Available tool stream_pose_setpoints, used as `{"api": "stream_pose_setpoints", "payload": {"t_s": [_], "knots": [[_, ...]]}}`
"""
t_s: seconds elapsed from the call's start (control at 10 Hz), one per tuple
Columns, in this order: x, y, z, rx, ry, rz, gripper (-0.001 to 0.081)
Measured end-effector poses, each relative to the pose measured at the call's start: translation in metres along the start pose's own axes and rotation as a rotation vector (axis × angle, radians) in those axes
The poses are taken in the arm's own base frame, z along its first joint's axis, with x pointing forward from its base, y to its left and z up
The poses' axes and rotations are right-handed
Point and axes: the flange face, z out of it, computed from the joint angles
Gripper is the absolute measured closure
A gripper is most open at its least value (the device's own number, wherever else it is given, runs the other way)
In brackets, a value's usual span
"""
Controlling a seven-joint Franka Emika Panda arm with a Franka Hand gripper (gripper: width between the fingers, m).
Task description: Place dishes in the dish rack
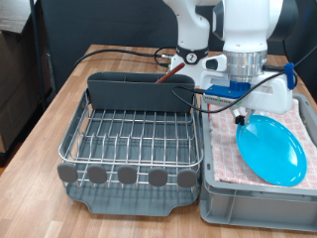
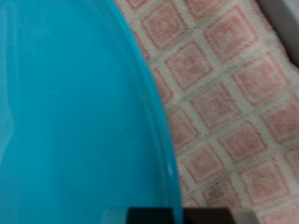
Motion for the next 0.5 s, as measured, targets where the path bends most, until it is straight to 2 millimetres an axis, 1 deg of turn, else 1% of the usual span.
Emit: {"api": "stream_pose_setpoints", "payload": {"t_s": [0.5], "knots": [[0.005, -0.003, -0.054, -0.078, 0.047, -0.042, 0.0786]]}}
